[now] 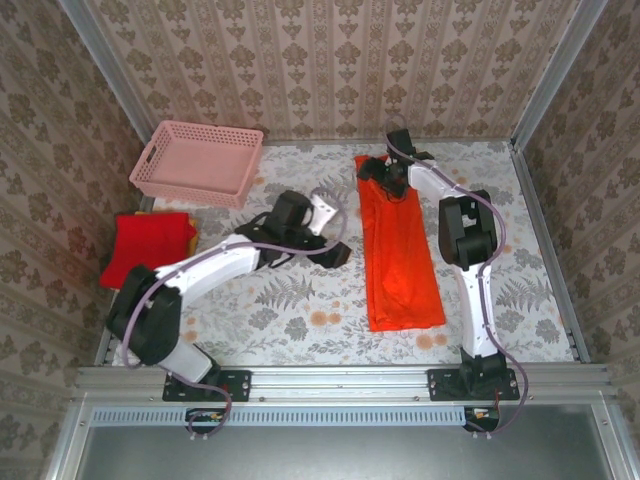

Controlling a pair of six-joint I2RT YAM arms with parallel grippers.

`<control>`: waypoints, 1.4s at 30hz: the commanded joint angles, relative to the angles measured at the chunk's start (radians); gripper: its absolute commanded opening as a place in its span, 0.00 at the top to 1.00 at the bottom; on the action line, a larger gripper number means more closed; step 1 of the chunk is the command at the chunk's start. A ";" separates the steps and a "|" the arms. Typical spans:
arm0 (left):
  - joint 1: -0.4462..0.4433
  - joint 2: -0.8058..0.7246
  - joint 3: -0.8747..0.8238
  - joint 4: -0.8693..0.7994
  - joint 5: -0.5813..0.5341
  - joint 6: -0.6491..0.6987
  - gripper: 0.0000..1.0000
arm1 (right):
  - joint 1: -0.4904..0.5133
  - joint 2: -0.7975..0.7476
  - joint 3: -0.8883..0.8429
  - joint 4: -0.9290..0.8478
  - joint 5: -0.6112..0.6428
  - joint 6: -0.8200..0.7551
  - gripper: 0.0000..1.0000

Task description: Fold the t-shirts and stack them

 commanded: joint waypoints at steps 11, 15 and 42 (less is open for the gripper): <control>-0.224 0.333 0.199 0.141 0.258 0.365 0.41 | -0.047 -0.212 -0.149 -0.171 0.258 -0.288 0.28; -0.218 0.378 0.192 0.156 0.285 0.319 0.51 | -0.047 -0.176 -0.120 -0.234 0.231 -0.317 0.32; -0.090 0.359 -0.061 0.154 0.197 0.125 0.72 | 0.062 0.024 0.036 -0.368 0.110 -0.229 0.47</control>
